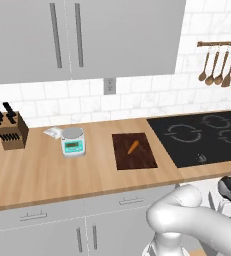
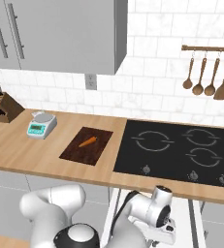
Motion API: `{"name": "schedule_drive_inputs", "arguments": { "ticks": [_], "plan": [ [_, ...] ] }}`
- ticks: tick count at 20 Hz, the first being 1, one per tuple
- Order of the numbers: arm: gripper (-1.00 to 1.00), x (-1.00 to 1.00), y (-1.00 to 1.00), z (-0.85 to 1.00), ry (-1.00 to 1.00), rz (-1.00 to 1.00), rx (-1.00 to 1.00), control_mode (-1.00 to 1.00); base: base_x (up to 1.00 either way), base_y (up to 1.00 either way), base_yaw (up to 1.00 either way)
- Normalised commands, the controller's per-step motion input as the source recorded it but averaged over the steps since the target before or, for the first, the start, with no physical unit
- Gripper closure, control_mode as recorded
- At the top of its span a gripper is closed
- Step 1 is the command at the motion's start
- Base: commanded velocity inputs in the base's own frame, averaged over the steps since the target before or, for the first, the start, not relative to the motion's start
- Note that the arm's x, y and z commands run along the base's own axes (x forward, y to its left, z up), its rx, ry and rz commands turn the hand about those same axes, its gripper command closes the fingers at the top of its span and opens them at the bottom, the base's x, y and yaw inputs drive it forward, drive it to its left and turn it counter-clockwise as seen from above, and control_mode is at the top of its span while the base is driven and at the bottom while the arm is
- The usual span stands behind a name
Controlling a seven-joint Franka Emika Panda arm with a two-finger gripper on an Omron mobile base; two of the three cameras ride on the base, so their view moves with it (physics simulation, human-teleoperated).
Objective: Place the appropriate cutting tool for cutting the carrot skin on the cutting board.
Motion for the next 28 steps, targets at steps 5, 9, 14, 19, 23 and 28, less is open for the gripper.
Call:
{"name": "schedule_drive_inputs", "arguments": {
  "ticks": [5, 9, 14, 19, 23, 28],
  "plan": [
    [1.0, -0.39, 0.0, 0.85, -0.21, -0.2, 0.02, -1.0, 0.0, 0.0, 0.0],
    [1.0, -0.39, 0.0, 1.0, -0.16, -0.22, 0.1, -1.0, 0.0, 0.0, 0.0],
    [1.0, -0.28, 0.24, 1.0, -0.15, -0.2, 0.06, -1.0, 0.0, 0.0, 0.0],
    [1.0, 0.07, 0.44, 1.0, -0.12, -0.16, 0.0, -1.0, 0.0, 0.0, 0.0],
    [1.0, 0.49, 0.61, 0.9, 0.0, -0.12, 0.0, -1.0, 0.0, 0.0, 0.0],
    [1.0, 0.84, 0.58, 0.61, 0.06, -0.14, 0.0, -1.0, 0.0, 0.0, 0.0]
  ]
}}
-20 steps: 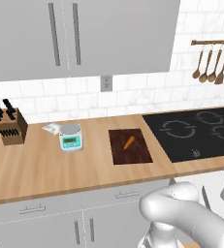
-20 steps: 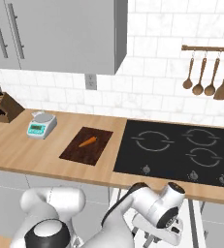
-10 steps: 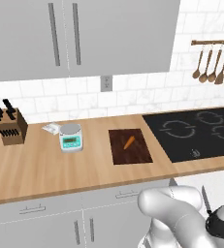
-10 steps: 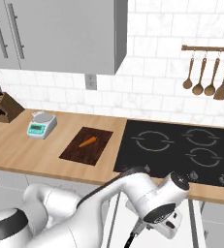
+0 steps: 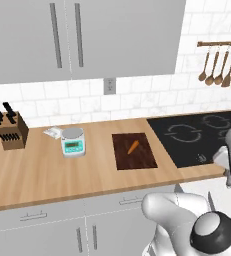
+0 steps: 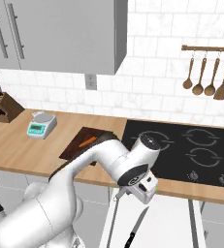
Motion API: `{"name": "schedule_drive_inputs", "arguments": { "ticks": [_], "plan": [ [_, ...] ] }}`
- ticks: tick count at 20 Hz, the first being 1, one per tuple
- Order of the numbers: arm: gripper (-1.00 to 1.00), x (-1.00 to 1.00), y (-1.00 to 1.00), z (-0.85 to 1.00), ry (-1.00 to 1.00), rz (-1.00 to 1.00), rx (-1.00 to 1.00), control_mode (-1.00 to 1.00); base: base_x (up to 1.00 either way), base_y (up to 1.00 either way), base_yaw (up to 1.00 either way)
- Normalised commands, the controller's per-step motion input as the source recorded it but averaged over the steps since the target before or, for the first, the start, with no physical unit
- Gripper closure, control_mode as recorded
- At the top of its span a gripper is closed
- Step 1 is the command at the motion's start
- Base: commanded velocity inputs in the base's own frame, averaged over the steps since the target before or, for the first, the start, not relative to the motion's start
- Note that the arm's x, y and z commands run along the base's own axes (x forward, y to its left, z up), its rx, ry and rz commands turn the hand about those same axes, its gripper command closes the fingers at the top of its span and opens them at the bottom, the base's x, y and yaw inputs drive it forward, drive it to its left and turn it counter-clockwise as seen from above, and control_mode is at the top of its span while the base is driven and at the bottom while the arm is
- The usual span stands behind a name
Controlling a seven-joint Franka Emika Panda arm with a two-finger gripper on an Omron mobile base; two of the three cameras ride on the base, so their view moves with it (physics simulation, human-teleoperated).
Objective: Place the appropriate cutting tool for cutting the carrot skin on the cutting board.
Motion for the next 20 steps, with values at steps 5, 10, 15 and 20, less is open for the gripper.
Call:
{"name": "schedule_drive_inputs", "arguments": {
  "ticks": [5, 10, 15, 20],
  "plan": [
    [1.0, 0.99, 0.6, 0.17, 0.11, -0.14, 0.0, -1.0, 0.0, 0.0, 0.0],
    [1.0, 0.97, 0.68, -0.16, 0.19, -0.08, 0.0, -1.0, 0.0, 0.0, 0.0],
    [1.0, 0.77, 0.85, -0.03, 0.08, -0.05, 0.0, -1.0, 0.0, 0.0, 0.0],
    [1.0, 0.81, 0.64, -0.17, 0.12, -0.05, 0.0, -1.0, 0.0, 0.0, 0.0]
  ]
}}
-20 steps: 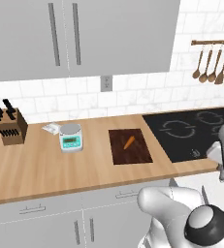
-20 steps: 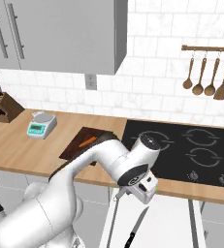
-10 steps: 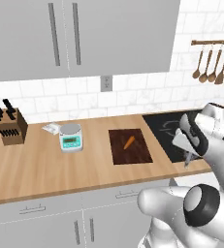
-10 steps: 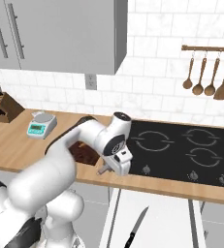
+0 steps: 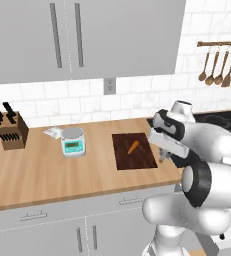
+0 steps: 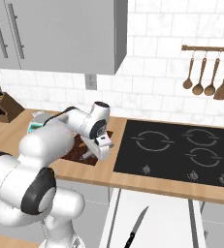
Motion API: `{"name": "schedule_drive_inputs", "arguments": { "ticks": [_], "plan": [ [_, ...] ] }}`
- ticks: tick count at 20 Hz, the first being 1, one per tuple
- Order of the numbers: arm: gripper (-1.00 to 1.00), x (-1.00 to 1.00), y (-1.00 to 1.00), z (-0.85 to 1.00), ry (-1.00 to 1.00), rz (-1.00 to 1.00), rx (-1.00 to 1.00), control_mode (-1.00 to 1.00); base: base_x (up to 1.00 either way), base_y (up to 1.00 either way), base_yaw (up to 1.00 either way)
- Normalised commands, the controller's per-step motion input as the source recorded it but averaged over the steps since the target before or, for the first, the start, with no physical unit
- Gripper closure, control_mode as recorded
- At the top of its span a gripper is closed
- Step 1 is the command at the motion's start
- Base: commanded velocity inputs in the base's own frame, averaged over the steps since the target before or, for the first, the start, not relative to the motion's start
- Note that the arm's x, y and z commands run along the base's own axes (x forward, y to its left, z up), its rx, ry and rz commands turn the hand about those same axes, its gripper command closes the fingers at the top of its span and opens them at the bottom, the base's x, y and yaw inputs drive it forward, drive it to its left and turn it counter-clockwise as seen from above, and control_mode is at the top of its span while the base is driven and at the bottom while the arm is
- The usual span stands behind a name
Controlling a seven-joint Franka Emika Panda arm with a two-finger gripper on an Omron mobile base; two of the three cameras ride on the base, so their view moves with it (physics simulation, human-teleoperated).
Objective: Place the appropriate cutting tool for cutting the carrot skin on the cutting board.
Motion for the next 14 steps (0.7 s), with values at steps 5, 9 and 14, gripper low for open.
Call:
{"name": "schedule_drive_inputs", "arguments": {
  "ticks": [5, 9, 14],
  "plan": [
    [1.0, 0.86, 0.41, -0.39, 0.21, -0.07, 0.0, -1.0, 0.0, 0.0, 0.0],
    [1.0, 0.73, 0.27, -0.32, 0.14, -0.06, 0.0, -1.0, 0.0, 0.0, 0.0],
    [1.0, 0.43, 0.24, -0.36, 0.03, -0.05, 0.0, -1.0, 0.0, 0.0, 0.0]
  ]
}}
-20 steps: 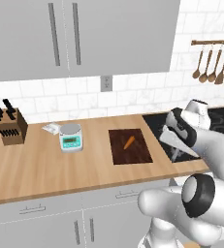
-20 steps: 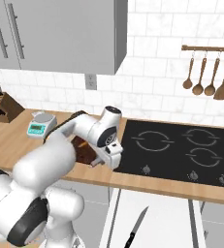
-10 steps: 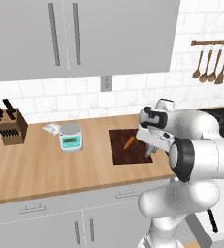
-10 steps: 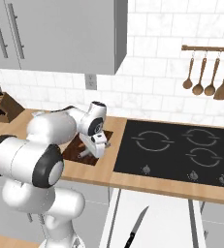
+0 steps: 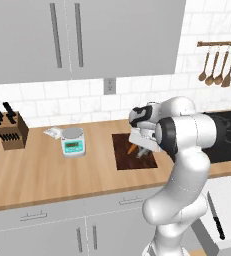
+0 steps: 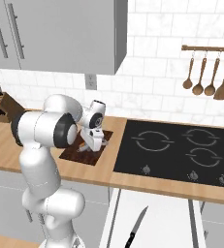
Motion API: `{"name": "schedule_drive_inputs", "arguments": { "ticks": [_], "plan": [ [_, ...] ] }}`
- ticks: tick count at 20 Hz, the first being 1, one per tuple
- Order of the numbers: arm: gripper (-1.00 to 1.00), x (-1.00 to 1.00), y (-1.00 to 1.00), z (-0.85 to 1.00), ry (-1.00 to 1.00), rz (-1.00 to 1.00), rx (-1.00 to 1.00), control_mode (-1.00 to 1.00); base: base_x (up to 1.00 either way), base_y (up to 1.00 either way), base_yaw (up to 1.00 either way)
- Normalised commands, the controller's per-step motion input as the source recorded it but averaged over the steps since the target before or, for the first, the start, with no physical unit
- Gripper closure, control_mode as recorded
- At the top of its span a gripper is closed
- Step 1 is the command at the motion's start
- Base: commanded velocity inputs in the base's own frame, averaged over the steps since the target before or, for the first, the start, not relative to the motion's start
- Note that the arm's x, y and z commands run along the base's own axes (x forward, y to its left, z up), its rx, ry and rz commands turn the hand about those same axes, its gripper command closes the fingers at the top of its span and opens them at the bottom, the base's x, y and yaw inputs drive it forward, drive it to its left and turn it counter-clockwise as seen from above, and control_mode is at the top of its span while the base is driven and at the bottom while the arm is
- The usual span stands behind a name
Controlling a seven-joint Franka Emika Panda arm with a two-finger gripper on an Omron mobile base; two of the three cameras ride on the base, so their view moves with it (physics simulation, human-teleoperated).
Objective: Place the appropriate cutting tool for cutting the carrot skin on the cutting board.
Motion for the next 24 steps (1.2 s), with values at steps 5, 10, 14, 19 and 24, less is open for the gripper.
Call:
{"name": "schedule_drive_inputs", "arguments": {
  "ticks": [5, 10, 14, 19, 24],
  "plan": [
    [1.0, 0.0, 0.29, -0.32, -0.06, 0.0, 0.0, -1.0, 0.0, 0.0, 0.0],
    [1.0, 0.0, 0.24, -0.32, -0.02, 0.0, 0.0, -1.0, 0.0, 0.0, 0.0],
    [-1.0, 0.0, 0.27, -0.39, 0.0, -0.02, -0.02, -1.0, 0.0, 0.0, 0.0],
    [-1.0, -0.18, 0.07, -0.01, -0.01, -0.02, 0.0, -1.0, 0.0, 0.0, 0.0],
    [-1.0, -0.54, 0.0, 0.49, -0.09, 0.0, 0.0, -1.0, 0.0, 0.0, 0.0]
  ]
}}
